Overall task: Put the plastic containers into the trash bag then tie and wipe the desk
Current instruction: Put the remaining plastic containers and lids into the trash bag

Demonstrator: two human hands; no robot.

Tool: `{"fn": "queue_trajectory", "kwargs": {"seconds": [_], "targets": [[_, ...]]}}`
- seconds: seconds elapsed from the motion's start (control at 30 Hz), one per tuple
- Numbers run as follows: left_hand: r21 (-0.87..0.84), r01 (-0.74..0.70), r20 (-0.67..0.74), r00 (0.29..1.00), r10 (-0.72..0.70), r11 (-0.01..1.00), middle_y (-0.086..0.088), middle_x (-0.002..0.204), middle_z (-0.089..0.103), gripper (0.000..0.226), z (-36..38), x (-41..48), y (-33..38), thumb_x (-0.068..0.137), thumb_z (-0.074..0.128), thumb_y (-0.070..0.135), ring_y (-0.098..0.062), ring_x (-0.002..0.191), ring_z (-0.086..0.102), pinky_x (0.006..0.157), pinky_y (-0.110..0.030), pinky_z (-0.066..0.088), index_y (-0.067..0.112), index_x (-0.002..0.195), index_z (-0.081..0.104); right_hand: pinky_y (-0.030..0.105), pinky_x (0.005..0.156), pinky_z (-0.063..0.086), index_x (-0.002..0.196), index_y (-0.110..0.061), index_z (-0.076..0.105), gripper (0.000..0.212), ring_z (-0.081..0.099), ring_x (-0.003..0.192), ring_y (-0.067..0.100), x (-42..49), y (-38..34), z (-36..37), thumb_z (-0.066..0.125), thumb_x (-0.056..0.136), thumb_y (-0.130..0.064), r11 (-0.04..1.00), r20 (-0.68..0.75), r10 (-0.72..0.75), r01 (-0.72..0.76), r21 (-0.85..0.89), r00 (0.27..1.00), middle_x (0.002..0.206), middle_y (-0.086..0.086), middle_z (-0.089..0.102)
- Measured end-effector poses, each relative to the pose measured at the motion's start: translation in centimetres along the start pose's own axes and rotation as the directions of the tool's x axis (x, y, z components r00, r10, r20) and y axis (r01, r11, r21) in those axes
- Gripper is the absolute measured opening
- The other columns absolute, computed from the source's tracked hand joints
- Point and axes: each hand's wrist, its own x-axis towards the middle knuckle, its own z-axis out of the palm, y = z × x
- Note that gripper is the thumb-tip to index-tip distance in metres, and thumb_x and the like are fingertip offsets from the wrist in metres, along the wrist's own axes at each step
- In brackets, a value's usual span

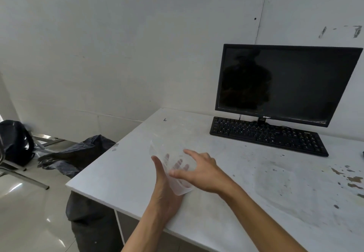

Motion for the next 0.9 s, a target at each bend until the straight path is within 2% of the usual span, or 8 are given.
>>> {"fn": "queue_trajectory", "kwargs": {"seconds": [0.13, 0.27, 0.37, 0.4, 0.43, 0.53, 0.77, 0.9], "targets": [[0.052, -0.019, 0.044, 0.999, 0.017, 0.998, -0.009, 0.118, 0.074, 0.082, 0.2, -0.6, 0.0, 0.035, 0.080, 0.079, -0.031, 0.114, 0.068, 0.099, -0.055, 0.051, 0.035, 0.105, 0.078, 0.051, 0.115, 0.032, 0.152, -0.048, 0.027, 0.101, 0.028, 0.143, 0.025, -0.7, 0.3, 1.0, 0.066, 0.064, -0.078, 0.999, 0.016, -0.008, 0.008, 0.043, 1.000, 0.154, -0.002, 0.029], [0.007, 0.012, 0.002, 1.000, -0.012, 1.000, -0.017, 0.133, 0.064, 0.091, -0.2, -0.5, -0.1, 0.048, 0.083, 0.071, -0.035, 0.126, 0.060, 0.104, -0.057, 0.047, 0.027, 0.125, 0.067, 0.046, 0.114, 0.037, 0.153, -0.046, 0.027, 0.099, 0.033, 0.143, 0.021, -1.2, 0.7, 1.2, 0.070, 0.068, -0.073, 0.994, 0.022, -0.031, 0.028, 0.107, 0.999, 0.156, -0.005, 0.026], [-0.013, 0.046, -0.017, 0.999, -0.046, 0.999, -0.011, 0.110, 0.076, 0.035, 0.2, -0.8, 0.1, 0.071, 0.073, 0.058, -0.032, 0.126, 0.058, 0.109, -0.055, 0.042, 0.027, 0.085, 0.083, 0.038, 0.111, 0.039, 0.154, -0.045, 0.028, 0.096, 0.033, 0.144, 0.018, -1.5, 0.9, 0.9, 0.072, 0.072, -0.068, 0.988, 0.038, -0.048, 0.042, 0.145, 0.998, 0.158, -0.006, 0.024], [-0.023, 0.052, -0.030, 0.998, -0.053, 0.998, -0.011, 0.114, 0.073, 0.028, 0.1, -0.8, 0.1, 0.076, 0.073, 0.053, -0.032, 0.127, 0.057, 0.106, -0.054, 0.045, 0.028, 0.084, 0.083, 0.037, 0.110, 0.039, 0.154, -0.045, 0.027, 0.097, 0.034, 0.144, 0.018, -1.5, 1.1, 1.0, 0.072, 0.072, -0.068, 0.988, 0.037, -0.048, 0.042, 0.149, 0.998, 0.158, -0.006, 0.024], [-0.037, 0.063, -0.049, 0.997, -0.065, 0.997, -0.012, 0.125, 0.067, 0.028, 0.0, -0.7, 0.1, 0.077, 0.076, 0.049, -0.033, 0.129, 0.056, 0.102, -0.053, 0.048, 0.028, 0.094, 0.081, 0.037, 0.110, 0.040, 0.154, -0.045, 0.027, 0.098, 0.035, 0.143, 0.018, -1.6, 1.2, 1.2, 0.072, 0.070, -0.070, 0.988, 0.031, -0.044, 0.039, 0.148, 0.999, 0.157, -0.006, 0.025], [-0.064, 0.056, -0.086, 0.994, -0.061, 0.996, -0.011, 0.143, 0.056, 0.068, -0.7, -0.4, 0.0, 0.073, 0.080, 0.047, -0.036, 0.132, 0.054, 0.100, -0.053, 0.050, 0.020, 0.131, 0.059, 0.043, 0.111, 0.042, 0.152, -0.051, 0.023, 0.106, 0.039, 0.139, 0.018, -1.5, 1.5, 2.3, 0.067, 0.060, -0.081, 0.990, 0.000, -0.037, 0.037, 0.137, 0.999, 0.154, -0.008, 0.028], [0.010, 0.008, 0.076, 0.997, -0.008, 1.000, -0.014, 0.105, 0.068, 0.025, -0.4, -1.0, 0.1, 0.068, 0.071, 0.035, -0.032, 0.098, 0.070, 0.086, -0.047, 0.054, 0.023, 0.090, 0.072, 0.048, 0.116, 0.032, 0.154, -0.051, 0.010, 0.107, 0.019, 0.147, 0.021, -2.0, 1.7, 3.5, 0.054, 0.064, -0.087, 0.998, -0.049, -0.044, 0.046, 0.040, 0.998, 0.161, -0.007, 0.012], [0.057, -0.023, 0.010, 1.000, 0.022, 0.998, -0.011, 0.110, 0.072, 0.028, 0.1, -1.2, 0.0, 0.072, 0.068, 0.038, -0.030, 0.107, 0.070, 0.098, -0.052, 0.050, 0.027, 0.096, 0.077, 0.043, 0.116, 0.030, 0.156, -0.049, 0.005, 0.101, 0.015, 0.149, 0.020, -2.8, 2.3, 4.1, 0.047, 0.073, -0.087, 0.993, -0.066, -0.081, 0.086, 0.077, 0.995, 0.163, -0.009, 0.007]]}}
